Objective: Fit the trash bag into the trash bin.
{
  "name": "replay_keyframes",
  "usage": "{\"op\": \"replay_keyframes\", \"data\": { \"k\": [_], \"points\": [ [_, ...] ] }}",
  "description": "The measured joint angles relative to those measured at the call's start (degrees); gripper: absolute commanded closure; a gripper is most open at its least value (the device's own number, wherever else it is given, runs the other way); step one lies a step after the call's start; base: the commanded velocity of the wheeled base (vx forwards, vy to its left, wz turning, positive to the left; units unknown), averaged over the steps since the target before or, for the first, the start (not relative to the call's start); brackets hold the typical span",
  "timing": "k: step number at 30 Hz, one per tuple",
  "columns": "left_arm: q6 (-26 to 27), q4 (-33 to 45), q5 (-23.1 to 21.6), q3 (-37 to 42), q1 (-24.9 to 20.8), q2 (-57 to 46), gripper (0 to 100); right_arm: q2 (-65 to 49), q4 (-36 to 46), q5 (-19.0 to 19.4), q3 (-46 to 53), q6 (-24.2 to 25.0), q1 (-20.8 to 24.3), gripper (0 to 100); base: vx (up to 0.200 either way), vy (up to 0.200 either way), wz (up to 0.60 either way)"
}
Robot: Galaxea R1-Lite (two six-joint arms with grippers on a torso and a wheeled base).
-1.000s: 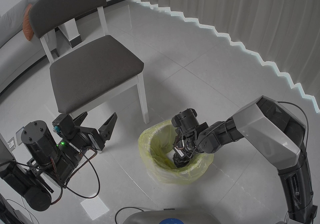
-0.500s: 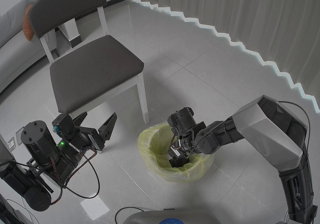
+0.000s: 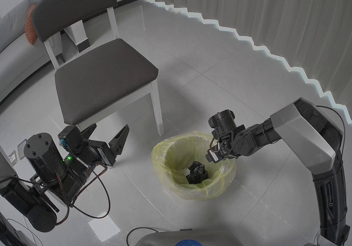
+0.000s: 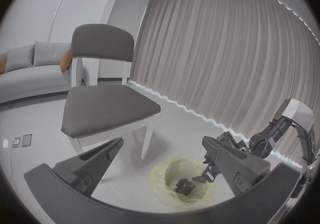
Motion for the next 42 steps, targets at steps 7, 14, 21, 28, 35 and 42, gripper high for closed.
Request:
{"op": "replay_keyframes", "data": {
  "k": [7,14,21,28,35,42],
  "points": [
    [-0.1,0.0,0.0,0.0,0.2,0.1,0,-1.1,-0.1,-0.1,3.9,-1.7,-4.8,0,0.000,0.000,0.00],
    [-0.1,0.0,0.0,0.0,0.5,0.0,0,-1.7,-0.4,0.0,6.3,-3.3,-6.9,0,0.000,0.000,0.00],
    [-1.1,0.0,-0.1,-0.1,0.9,0.7,0,-1.6,-0.4,0.0,6.4,-3.5,-7.7,0,0.000,0.000,0.00],
    [-1.2,0.0,-0.1,0.0,0.7,1.5,0,1.7,-0.9,-0.2,4.2,-3.5,-7.2,0,0.000,0.000,0.00],
    [-1.8,-0.5,0.0,0.4,0.5,3.4,0,6.9,-1.0,-0.4,0.2,-3.5,-5.4,0,0.000,0.000,0.00],
    [-1.8,0.6,-1.7,-4.0,2.3,7.1,0,4.4,-0.9,-0.3,3.6,-4.1,-7.2,0,0.000,0.000,0.00]
  ]
}}
